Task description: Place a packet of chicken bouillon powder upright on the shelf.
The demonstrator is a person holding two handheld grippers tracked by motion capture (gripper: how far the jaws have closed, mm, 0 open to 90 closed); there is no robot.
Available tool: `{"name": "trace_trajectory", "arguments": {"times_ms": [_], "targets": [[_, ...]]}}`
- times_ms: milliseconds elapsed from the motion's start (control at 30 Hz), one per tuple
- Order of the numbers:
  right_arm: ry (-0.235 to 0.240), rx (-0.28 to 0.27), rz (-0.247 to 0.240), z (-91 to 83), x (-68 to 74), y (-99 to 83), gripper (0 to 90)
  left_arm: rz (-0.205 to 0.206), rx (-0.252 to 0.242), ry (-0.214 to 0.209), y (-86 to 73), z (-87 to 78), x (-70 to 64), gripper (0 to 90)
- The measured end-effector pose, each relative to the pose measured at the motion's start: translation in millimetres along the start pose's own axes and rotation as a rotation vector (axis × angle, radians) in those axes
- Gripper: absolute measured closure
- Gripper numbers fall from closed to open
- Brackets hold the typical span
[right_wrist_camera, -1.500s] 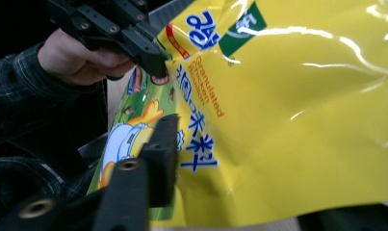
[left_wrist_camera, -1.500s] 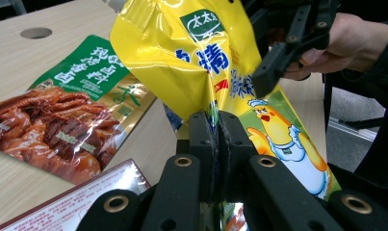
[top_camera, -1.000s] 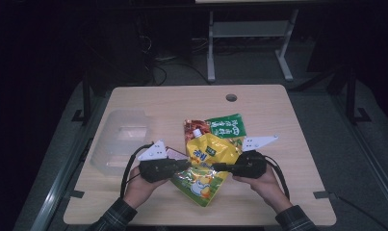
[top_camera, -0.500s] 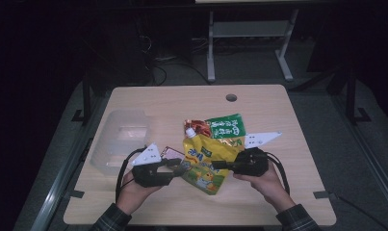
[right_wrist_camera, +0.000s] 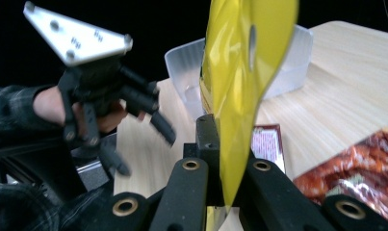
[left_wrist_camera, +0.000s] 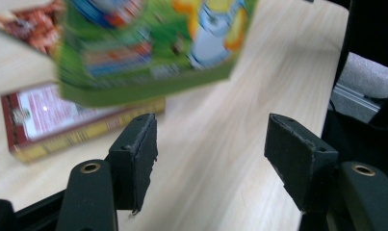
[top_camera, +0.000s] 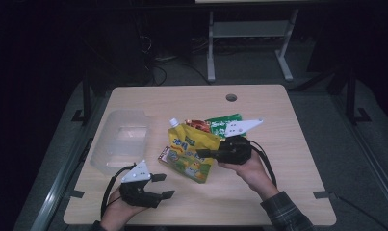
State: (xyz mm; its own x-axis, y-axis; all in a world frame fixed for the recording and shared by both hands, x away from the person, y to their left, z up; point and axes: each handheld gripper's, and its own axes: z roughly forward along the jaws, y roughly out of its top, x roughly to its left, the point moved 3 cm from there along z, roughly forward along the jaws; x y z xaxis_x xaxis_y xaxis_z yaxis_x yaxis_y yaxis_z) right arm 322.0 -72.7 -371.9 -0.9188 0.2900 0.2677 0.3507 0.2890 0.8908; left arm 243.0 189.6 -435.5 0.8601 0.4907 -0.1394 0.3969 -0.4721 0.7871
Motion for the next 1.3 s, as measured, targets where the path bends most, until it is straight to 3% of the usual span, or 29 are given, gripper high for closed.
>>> {"name": "trace_trajectory", "arguments": {"times_ms": [233, 333, 500, 633, 900, 1000, 1300], "targets": [[-0.025, 0.008, -0.015, 23.8, -1.3, 26.6, 90.0, 0.013, 0.03, 0.001, -11.4, 4.3, -7.8, 30.1], [-0.024, 0.009, -0.023, 30.3, -1.2, 33.2, 90.0, 0.023, 0.039, -0.001, -12.5, 7.8, -8.9, 27.7], [-0.008, 0.02, -0.049, 55.6, 2.7, 54.7, 90.0, 0.051, 0.061, -0.007, -14.4, 16.1, -12.1, 25.2], [0.001, 0.019, -0.054, 72.3, 5.6, 66.9, 90.0, 0.051, 0.056, -0.008, -13.9, 17.2, -13.2, 23.9], [0.013, 0.014, -0.07, 105.8, 9.0, 87.9, 90.0, 0.051, 0.063, -0.001, -14.3, 18.8, -13.8, 22.8], [0.02, 0.016, -0.077, 118.8, 11.1, 95.4, 90.0, 0.072, 0.079, 0.004, -14.5, 19.1, -13.1, 22.1], [0.032, 0.013, -0.078, 155.3, 15.6, 109.4, 90.0, 0.057, 0.085, -0.005, -16.7, 21.4, -12.9, 20.9]]}}
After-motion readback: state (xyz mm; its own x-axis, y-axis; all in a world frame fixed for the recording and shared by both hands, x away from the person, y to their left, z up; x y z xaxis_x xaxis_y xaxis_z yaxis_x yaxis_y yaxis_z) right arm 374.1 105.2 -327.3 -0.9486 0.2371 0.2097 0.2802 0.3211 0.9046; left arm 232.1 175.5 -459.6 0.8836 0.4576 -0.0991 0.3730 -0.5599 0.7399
